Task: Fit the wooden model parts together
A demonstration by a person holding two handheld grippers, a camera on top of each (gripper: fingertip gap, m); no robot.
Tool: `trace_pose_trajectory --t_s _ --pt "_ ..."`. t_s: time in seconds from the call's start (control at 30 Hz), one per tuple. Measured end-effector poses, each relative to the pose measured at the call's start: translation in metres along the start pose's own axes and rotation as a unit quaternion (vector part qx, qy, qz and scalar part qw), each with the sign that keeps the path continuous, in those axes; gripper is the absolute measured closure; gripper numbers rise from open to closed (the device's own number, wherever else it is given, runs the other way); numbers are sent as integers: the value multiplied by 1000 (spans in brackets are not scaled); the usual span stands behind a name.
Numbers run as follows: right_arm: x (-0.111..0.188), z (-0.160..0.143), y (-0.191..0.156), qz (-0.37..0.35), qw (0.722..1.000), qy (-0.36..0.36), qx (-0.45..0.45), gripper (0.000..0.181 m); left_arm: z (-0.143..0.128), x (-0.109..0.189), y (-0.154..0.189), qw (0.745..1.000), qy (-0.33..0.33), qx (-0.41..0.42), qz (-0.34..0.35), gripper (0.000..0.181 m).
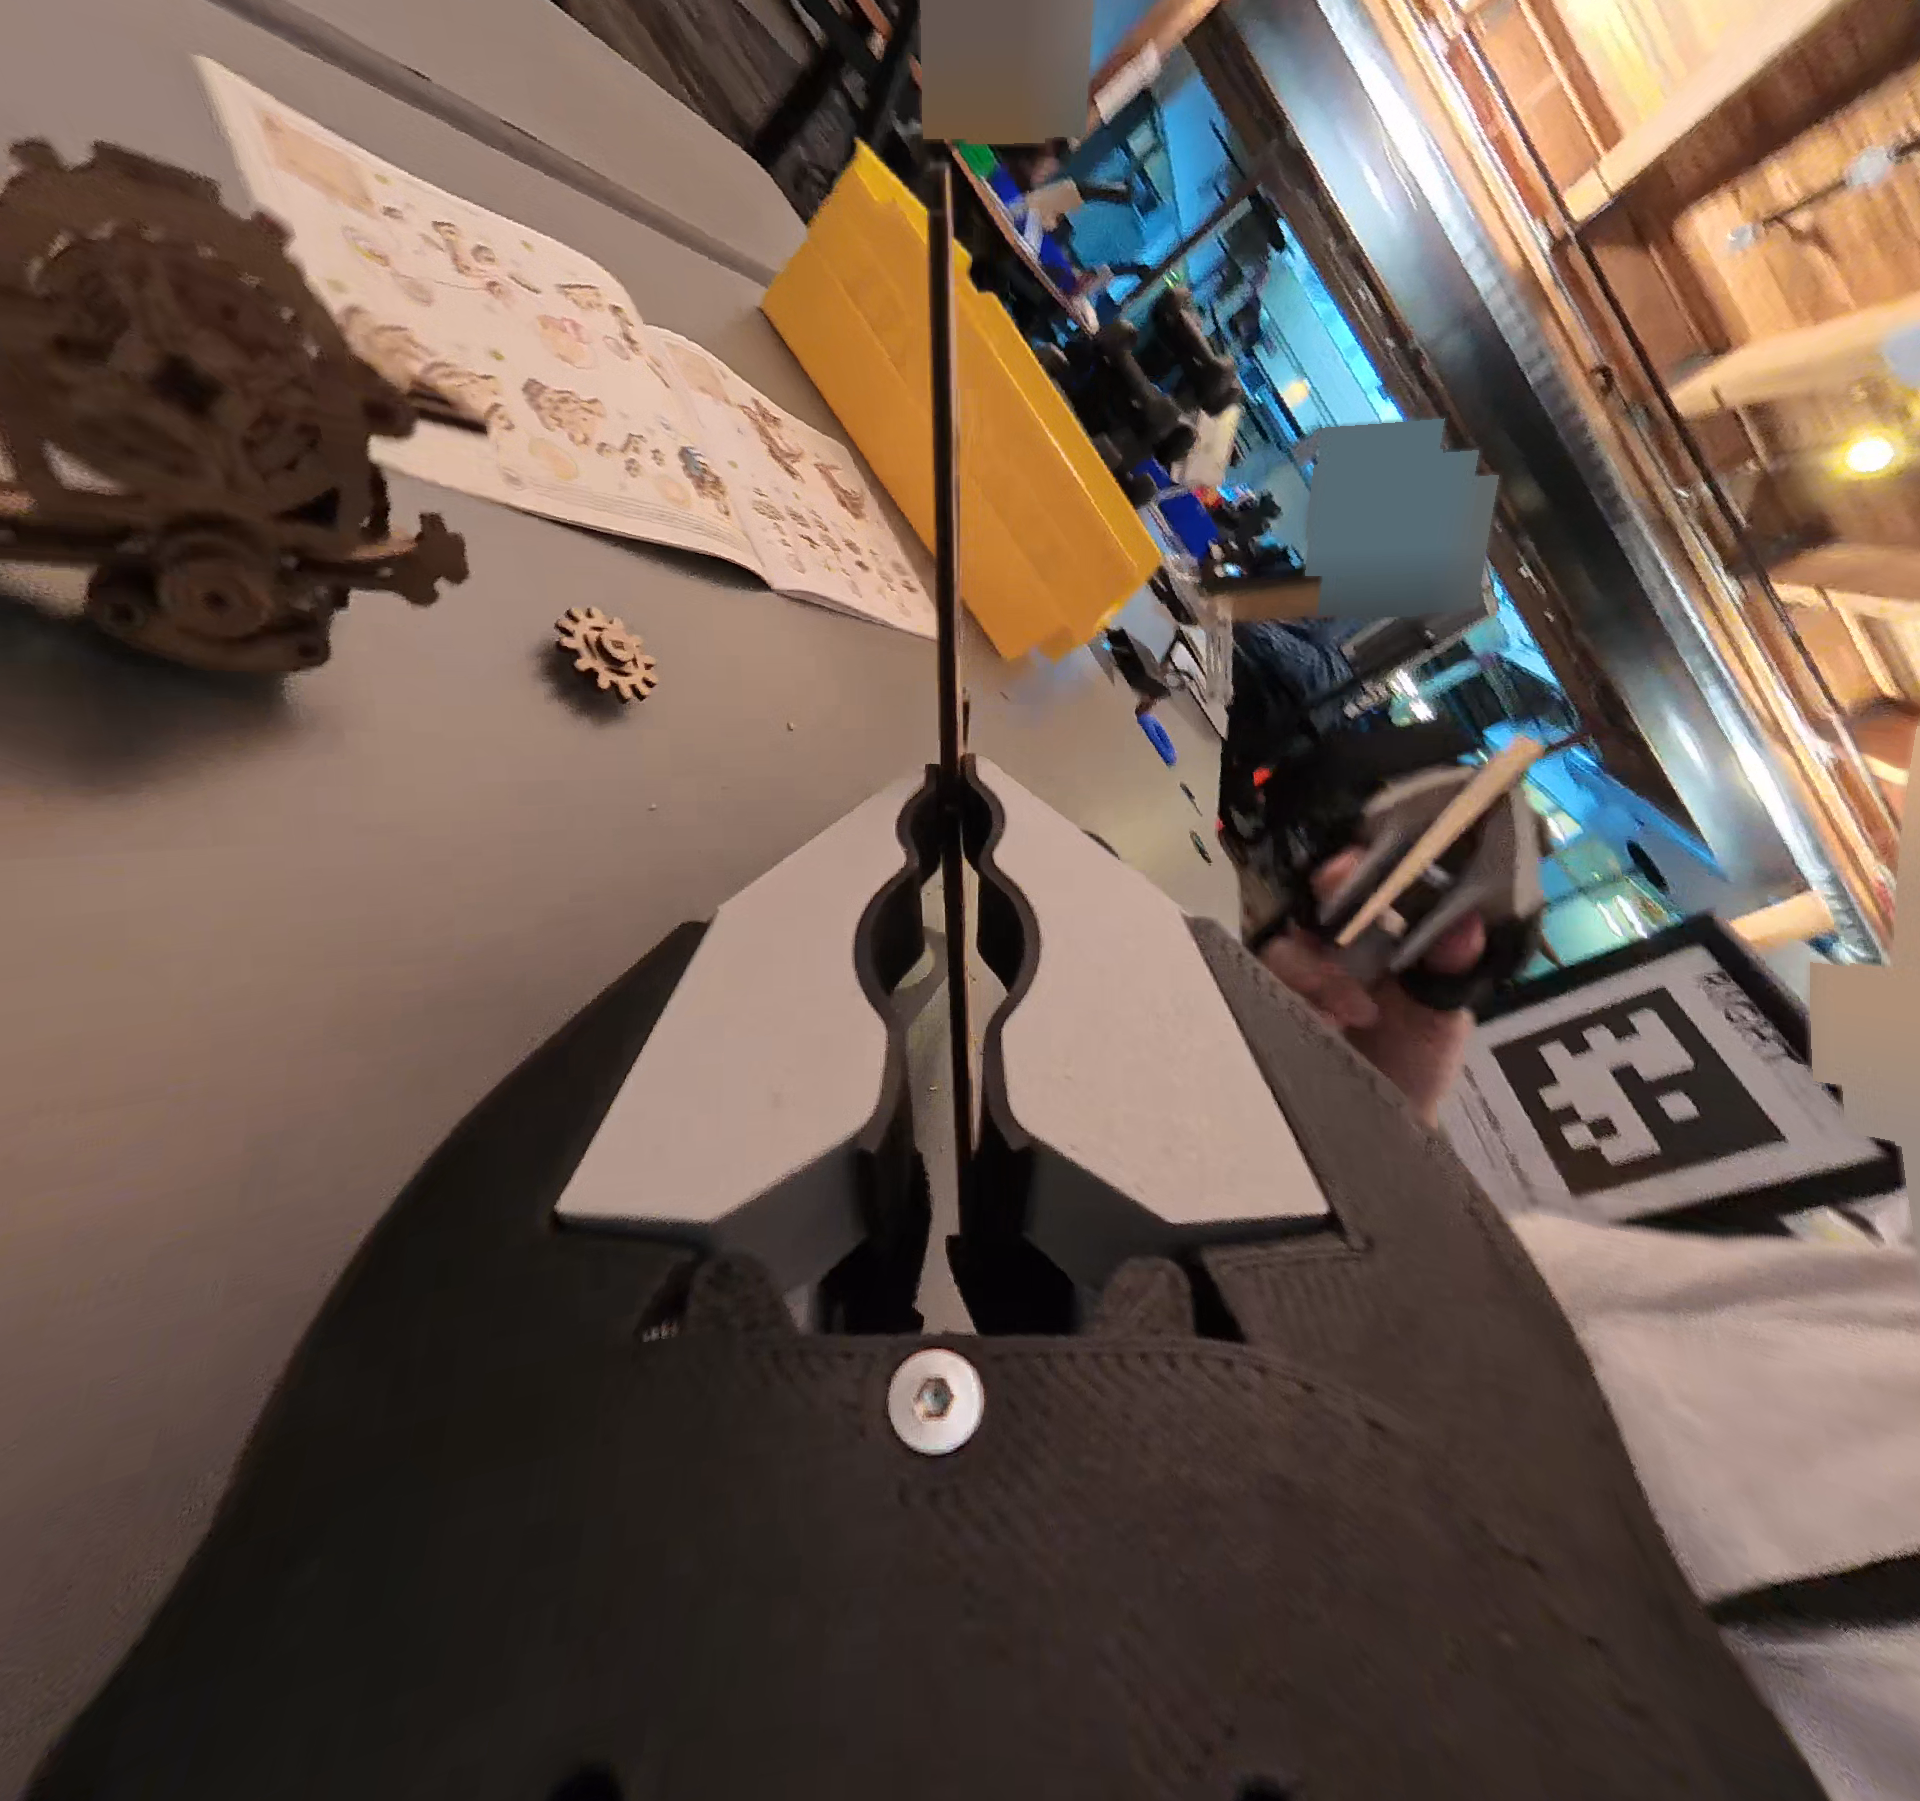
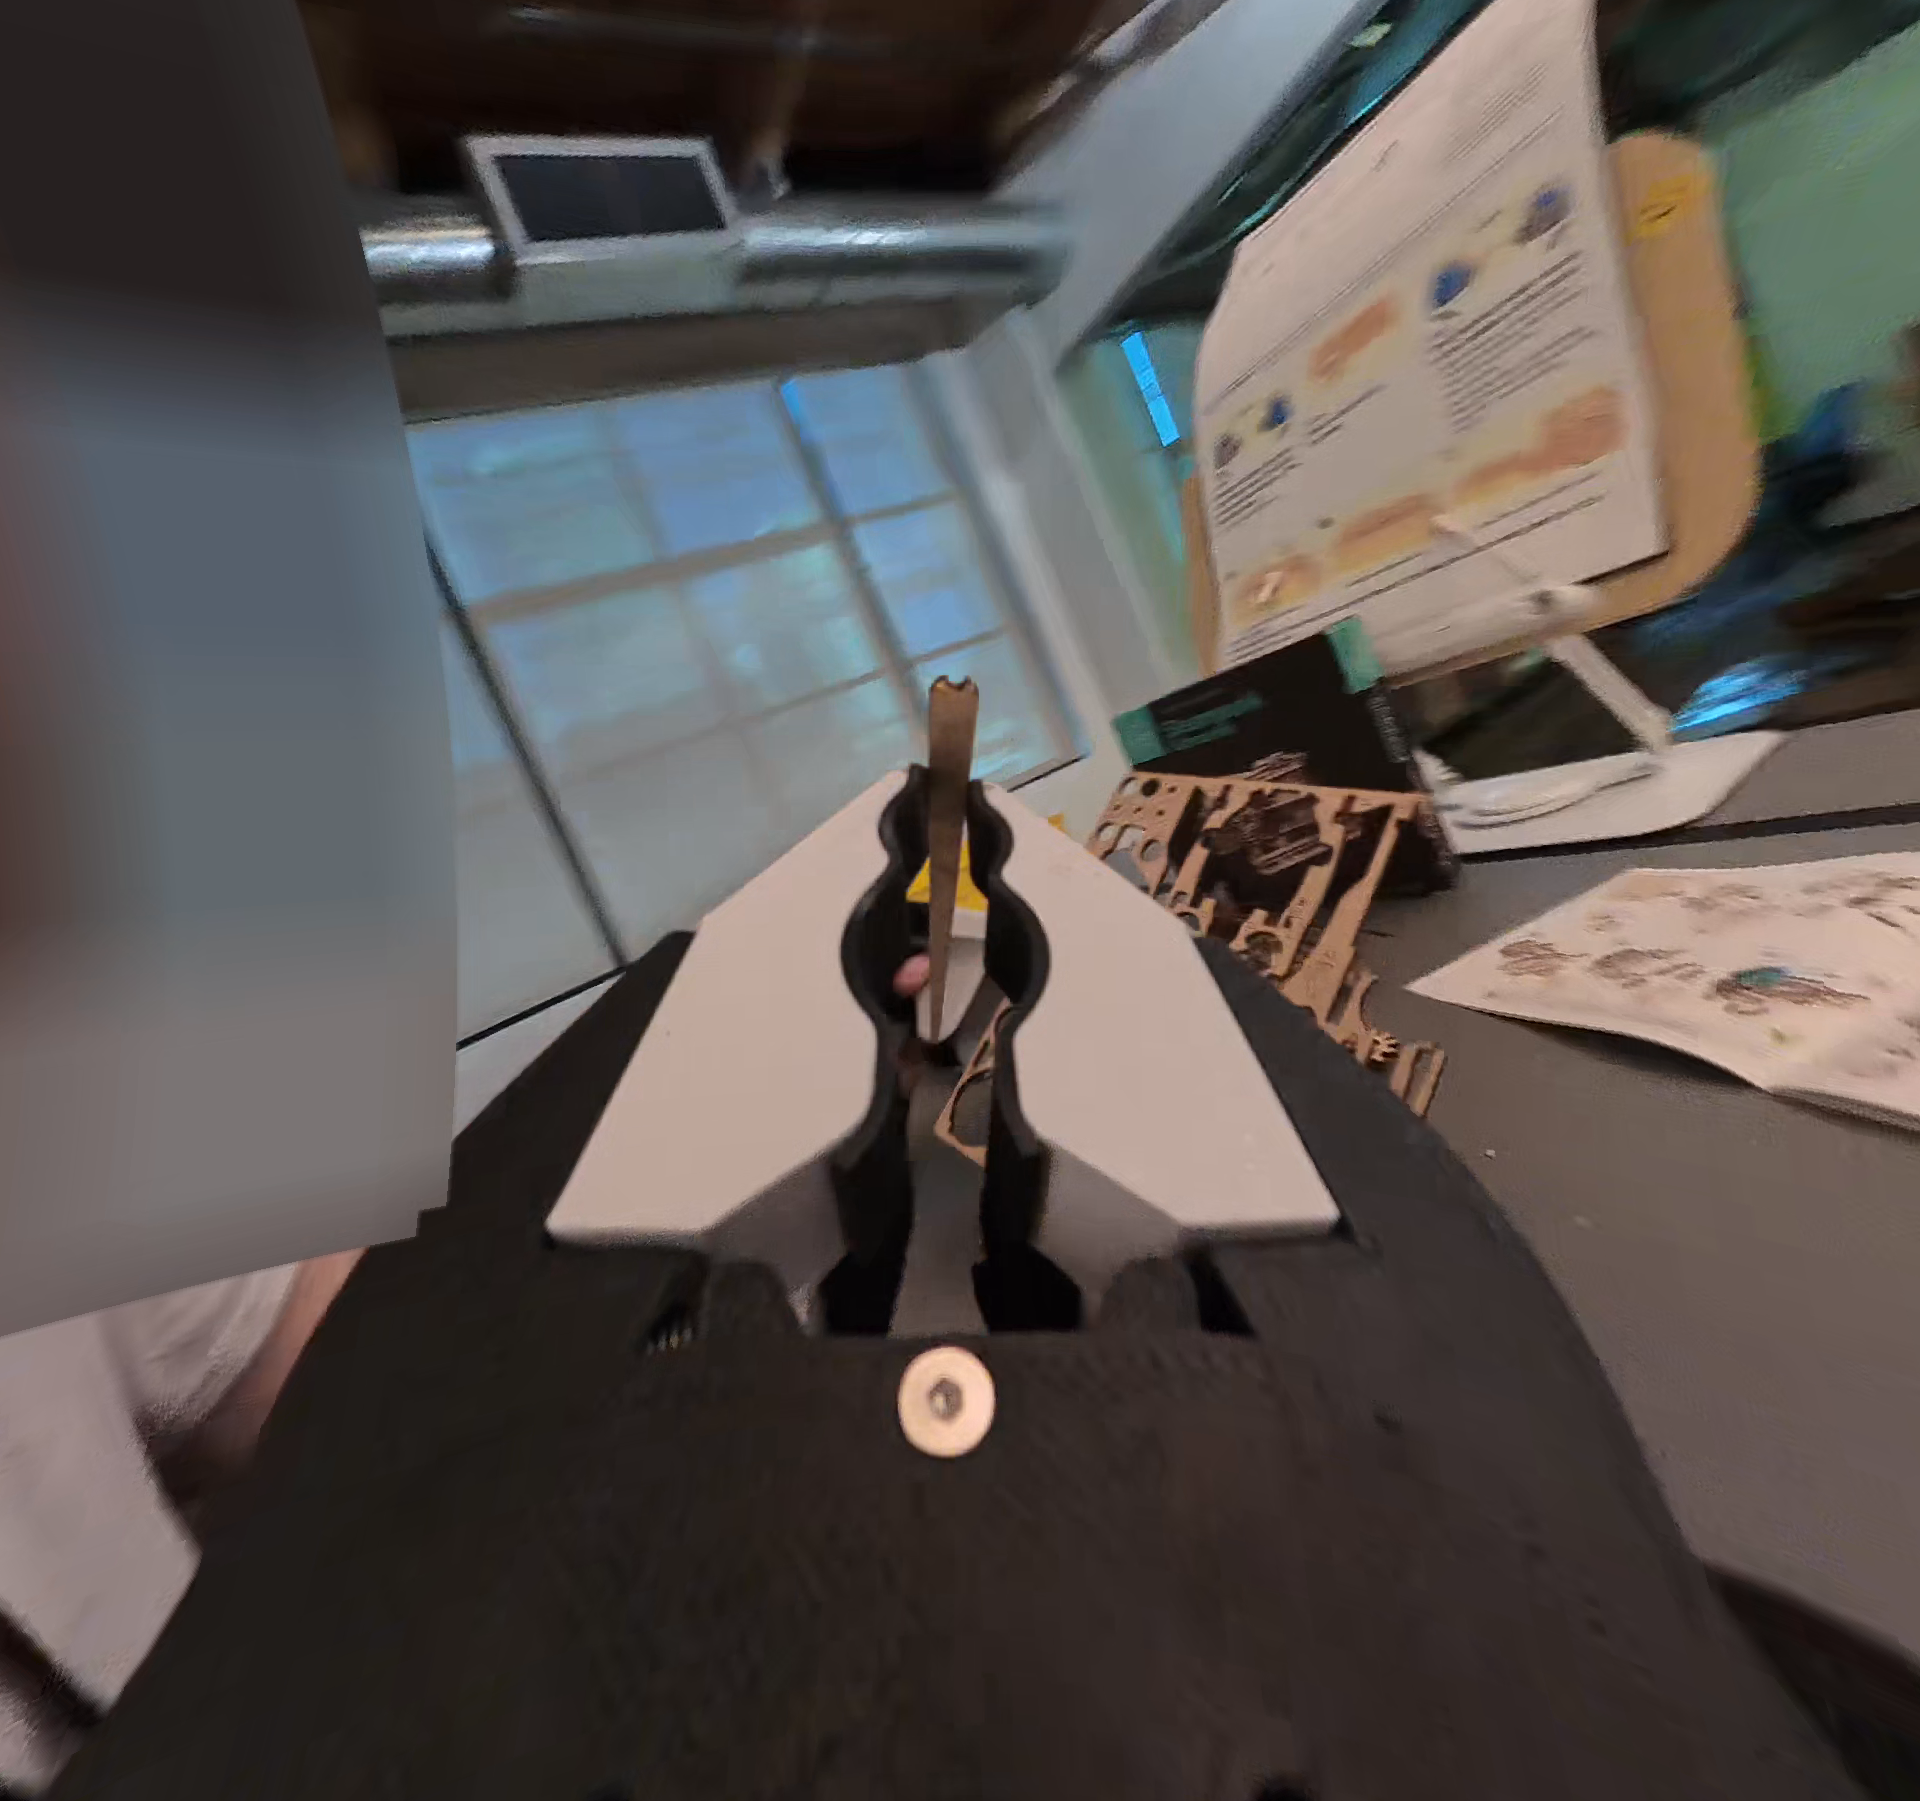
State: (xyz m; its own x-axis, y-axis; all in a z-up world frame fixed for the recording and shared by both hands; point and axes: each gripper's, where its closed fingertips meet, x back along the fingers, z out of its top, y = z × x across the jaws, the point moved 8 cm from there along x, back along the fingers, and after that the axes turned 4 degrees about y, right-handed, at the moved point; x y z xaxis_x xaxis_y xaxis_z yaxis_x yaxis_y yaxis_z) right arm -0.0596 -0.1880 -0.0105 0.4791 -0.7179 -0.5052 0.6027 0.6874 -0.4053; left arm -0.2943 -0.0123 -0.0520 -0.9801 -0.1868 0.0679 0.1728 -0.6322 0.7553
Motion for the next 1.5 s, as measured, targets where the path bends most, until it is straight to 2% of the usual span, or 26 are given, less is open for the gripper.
trace_pose_trajectory --t_s 0.1,0.2,0.33,0.4,0.57,0.83,1.2,1.5 --pt "8 -8 -27 -54 995 3 86 178 -18 6 8 999 39 -4 32 181" --pt "11 -16 -35 -89 985 -20 149 178 -38 11 19 994 97 -10 57 181" --pt "11 -48 -41 -97 992 -31 79 178 -63 15 28 983 157 -11 94 181" --pt "7 -60 -43 -91 991 -45 82 177 -70 18 27 980 167 -7 113 181" --pt "-2 -65 -39 -102 987 -73 96 177 -72 23 29 972 195 25 132 181" --pt "-13 -77 -31 -112 989 -59 81 178 -79 29 20 962 220 70 146 181" --pt "-24 -92 -18 -125 982 -125 63 178 -81 38 5 952 236 135 139 181" --pt "-30 -97 -13 -121 979 -157 42 178 -81 39 3 950 239 151 133 181"
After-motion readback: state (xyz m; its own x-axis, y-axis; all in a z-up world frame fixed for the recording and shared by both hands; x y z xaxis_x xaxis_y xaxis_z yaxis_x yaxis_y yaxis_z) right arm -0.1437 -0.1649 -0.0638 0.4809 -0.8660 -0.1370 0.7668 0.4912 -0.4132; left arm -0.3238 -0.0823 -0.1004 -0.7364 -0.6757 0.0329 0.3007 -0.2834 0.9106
